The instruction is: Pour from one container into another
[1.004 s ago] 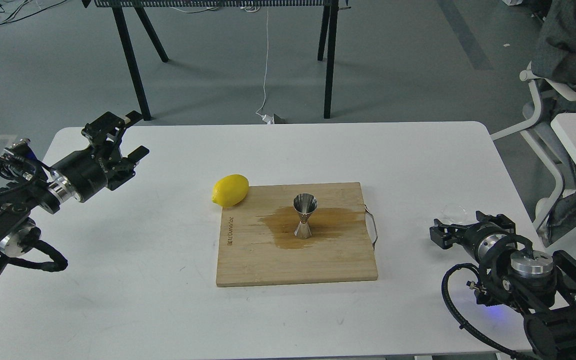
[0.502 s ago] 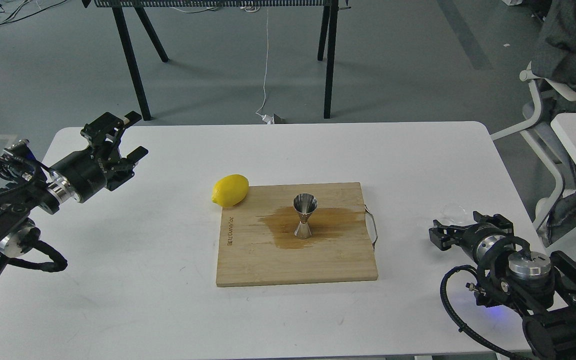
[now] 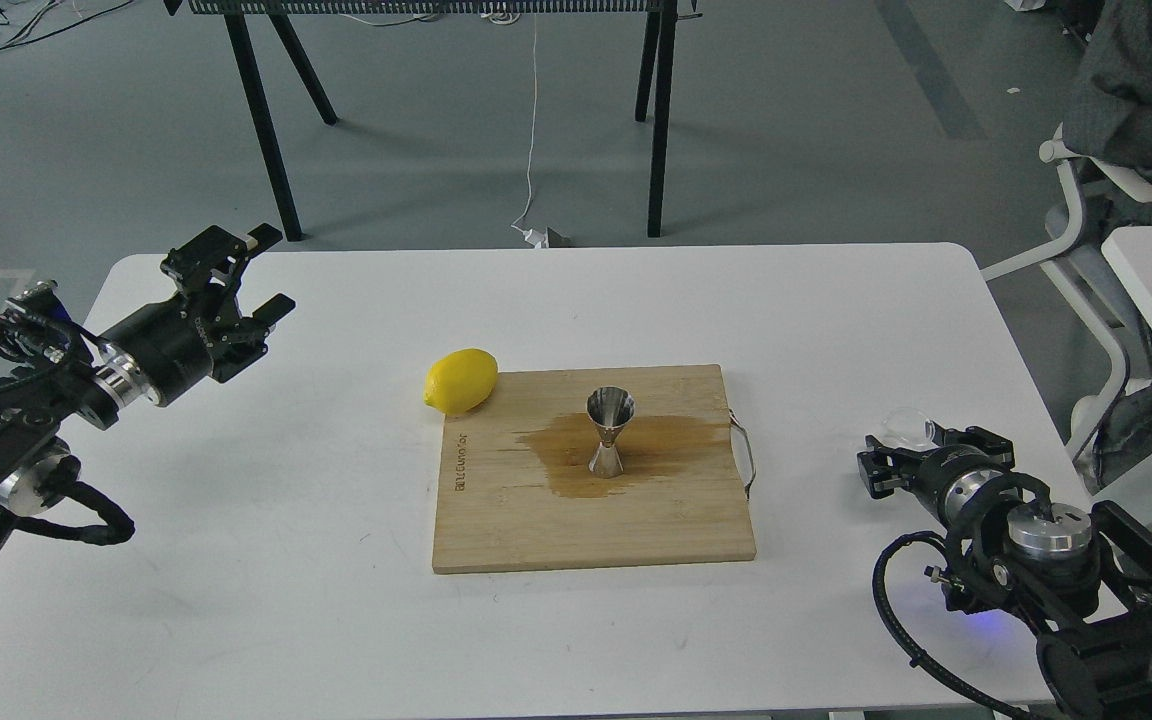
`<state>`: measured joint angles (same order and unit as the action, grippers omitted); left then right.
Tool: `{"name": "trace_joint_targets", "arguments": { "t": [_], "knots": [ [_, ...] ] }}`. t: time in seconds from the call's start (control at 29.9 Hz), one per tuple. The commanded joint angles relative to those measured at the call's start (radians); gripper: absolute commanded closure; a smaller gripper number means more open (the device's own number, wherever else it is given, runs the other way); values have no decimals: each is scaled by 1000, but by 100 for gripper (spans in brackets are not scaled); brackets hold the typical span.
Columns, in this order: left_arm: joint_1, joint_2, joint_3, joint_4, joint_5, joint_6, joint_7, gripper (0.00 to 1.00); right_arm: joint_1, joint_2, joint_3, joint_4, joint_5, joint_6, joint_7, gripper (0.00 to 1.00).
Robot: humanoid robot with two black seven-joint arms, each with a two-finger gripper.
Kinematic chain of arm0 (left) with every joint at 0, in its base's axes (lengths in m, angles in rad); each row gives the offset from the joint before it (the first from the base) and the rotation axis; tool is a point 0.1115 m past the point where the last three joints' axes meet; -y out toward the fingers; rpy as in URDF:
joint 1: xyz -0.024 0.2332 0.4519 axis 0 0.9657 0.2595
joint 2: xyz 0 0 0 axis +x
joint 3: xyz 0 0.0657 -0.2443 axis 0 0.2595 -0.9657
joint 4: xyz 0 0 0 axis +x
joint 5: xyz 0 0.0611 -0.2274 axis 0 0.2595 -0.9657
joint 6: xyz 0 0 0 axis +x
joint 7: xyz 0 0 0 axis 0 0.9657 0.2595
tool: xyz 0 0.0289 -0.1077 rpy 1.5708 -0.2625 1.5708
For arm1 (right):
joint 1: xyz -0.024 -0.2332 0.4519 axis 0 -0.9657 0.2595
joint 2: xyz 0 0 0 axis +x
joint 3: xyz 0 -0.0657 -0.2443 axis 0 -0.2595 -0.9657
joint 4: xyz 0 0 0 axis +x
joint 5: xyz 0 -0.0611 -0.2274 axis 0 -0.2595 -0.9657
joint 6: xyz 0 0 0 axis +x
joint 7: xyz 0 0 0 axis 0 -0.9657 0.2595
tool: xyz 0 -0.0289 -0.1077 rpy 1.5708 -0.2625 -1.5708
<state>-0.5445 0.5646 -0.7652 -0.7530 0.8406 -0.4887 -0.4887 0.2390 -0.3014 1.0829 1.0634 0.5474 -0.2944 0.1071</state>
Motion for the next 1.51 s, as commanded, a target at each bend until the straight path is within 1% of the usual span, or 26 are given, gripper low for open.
{"name": "trace_joint_targets", "arguments": {
  "t": [0.0,0.4,0.6,1.24,1.47],
  "knots": [
    [0,0,0,0,0,0,0,3,0,-1,0,1,-7,0,-1,37],
    [0,0,0,7,0,0,0,3,-1,1,-1,6,-12,3,-3,43],
    [0,0,0,7,0,0,0,3,-3,1,-1,6,-20,24,-4,47],
    [0,0,0,15,0,0,0,3,-3,1,-29,6,-21,38,-4,52],
    [0,0,-2,21,0,0,0,3,-6,-1,-31,10,-21,60,-4,55]
  ]
}}
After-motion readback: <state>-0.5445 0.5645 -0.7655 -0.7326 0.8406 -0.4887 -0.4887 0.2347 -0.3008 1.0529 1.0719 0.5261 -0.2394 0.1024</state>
